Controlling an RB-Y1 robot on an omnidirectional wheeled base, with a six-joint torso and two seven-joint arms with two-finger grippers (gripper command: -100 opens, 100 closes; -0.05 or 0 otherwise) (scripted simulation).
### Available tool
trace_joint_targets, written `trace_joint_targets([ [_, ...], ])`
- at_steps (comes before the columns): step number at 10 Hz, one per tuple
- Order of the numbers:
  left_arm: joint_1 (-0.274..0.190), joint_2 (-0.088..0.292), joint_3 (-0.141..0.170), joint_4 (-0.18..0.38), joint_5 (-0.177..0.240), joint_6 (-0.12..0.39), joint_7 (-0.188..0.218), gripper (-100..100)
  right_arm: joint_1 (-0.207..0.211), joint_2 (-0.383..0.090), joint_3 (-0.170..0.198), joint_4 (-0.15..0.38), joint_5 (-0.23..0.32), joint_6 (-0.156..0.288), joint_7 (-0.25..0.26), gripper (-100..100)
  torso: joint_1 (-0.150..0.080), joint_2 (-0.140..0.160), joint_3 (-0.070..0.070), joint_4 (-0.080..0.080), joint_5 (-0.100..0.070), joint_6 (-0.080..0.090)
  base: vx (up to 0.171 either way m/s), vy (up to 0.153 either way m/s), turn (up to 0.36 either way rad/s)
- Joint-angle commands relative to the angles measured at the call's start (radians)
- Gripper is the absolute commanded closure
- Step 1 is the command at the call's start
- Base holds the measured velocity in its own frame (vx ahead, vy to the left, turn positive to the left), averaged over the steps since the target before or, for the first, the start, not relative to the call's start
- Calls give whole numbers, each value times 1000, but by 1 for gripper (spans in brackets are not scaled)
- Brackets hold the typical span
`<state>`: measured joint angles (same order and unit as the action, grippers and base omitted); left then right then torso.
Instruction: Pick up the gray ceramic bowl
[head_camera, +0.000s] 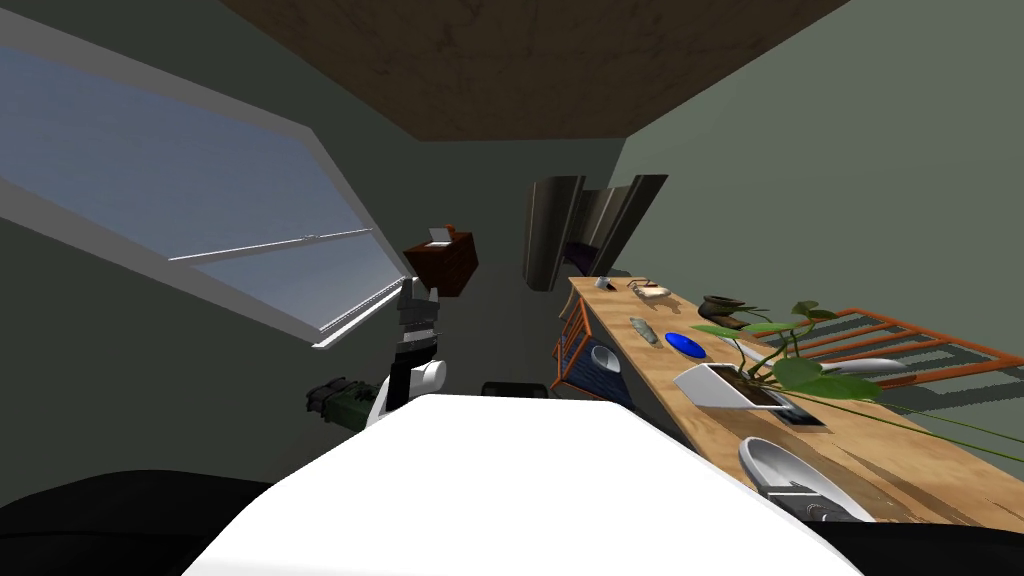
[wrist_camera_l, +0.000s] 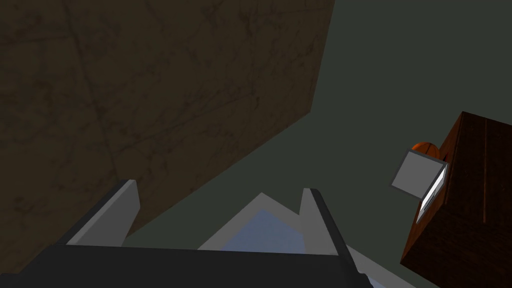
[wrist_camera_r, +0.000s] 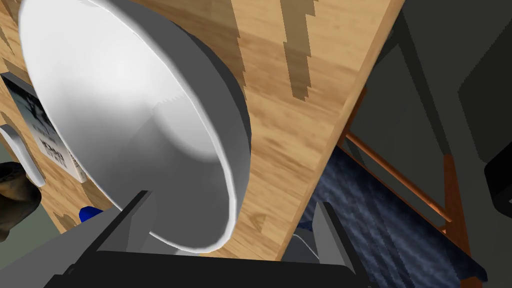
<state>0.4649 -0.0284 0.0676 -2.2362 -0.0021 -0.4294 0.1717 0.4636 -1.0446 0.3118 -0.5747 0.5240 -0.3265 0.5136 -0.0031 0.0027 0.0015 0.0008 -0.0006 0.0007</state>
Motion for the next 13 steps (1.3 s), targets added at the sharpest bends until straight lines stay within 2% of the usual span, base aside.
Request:
trace_joint_targets([
  [1, 0, 0, 0, 0, 0, 0, 0, 0, 0, 0, 0, 0, 0, 0, 0, -100, 0, 0, 0, 0, 0, 0, -8, -27, 18],
  [2, 0, 0, 0, 0, 0, 0, 0, 0, -1, 1, 1, 1, -1, 2, 1, 100, 1, -1, 0, 0, 0, 0, 0, 0, 0],
  [6, 0, 0, 0, 0, 0, 0, 0, 0, -1, 2, 1, 1, -2, 0, -1, 100, 3, -1, -1, -1, 1, 0, 0, 0, 0],
  [7, 0, 0, 0, 0, 0, 0, 0, 0, -1, 2, 1, 0, -2, 0, -1, 0, 4, -2, -1, -1, 2, 0, 0, 0, 0],
  [8, 0, 0, 0, 0, 0, 0, 0, 0, -6, -11, -17, 20, 20, -32, 1, 100, 4, -2, -1, -1, 2, 0, 22, 54, -114],
  [9, 0, 0, 0, 0, 0, 0, 0, 0, -6, -11, -17, 20, 20, -32, 1, 100, 7, -2, -1, -1, 3, 1, 28, 65, -83],
  [11, 0, 0, 0, 0, 0, 0, 0, 0, -13, -18, -31, 42, 36, -61, 4, 100, 8, -3, -2, -1, 4, -1, 17, 40, -26],
  [12, 0, 0, 0, 0, 0, 0, 0, 0, -6, -16, -26, 27, 29, -47, 1, 100, 8, -3, -2, -1, 4, -1, 7, 16, -13],
  [13, 0, 0, 0, 0, 0, 0, 0, 0, -6, -17, -27, 27, 30, -50, 0, 0, 7, -2, -2, -1, 4, -1, 0, 0, 0],
])
